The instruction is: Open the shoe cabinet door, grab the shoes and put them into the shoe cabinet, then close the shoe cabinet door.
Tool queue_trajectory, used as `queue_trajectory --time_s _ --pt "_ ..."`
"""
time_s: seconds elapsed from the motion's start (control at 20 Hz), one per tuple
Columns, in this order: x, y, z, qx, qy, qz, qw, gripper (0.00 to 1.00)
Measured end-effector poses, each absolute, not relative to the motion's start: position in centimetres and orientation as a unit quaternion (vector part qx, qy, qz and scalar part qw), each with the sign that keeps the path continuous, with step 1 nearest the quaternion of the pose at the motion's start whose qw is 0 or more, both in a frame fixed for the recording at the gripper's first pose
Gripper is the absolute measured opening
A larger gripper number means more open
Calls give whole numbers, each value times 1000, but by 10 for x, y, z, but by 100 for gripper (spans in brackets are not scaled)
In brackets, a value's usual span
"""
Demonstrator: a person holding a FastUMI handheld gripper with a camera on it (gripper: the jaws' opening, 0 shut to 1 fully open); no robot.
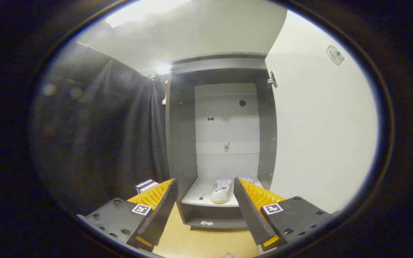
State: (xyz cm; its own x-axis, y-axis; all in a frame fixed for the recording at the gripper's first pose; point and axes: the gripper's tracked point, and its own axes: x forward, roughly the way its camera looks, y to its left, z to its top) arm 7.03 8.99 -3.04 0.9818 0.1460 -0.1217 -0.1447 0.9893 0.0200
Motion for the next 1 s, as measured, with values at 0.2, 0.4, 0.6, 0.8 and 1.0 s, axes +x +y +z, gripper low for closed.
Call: queue_trajectory --time_s 0.2,0.4,0.6,0.8,1.0 --pt "20 76 -28 13 67 52 996 96" --pt "-35 47 -19 24 64 -1 998 96" --pt "-82 -5 -15 24 69 -70 995 97" --pt "-112 -80 -4 -5 66 -140 988 97" --pt "-112 -166 10 -16 50 -158 986 96"
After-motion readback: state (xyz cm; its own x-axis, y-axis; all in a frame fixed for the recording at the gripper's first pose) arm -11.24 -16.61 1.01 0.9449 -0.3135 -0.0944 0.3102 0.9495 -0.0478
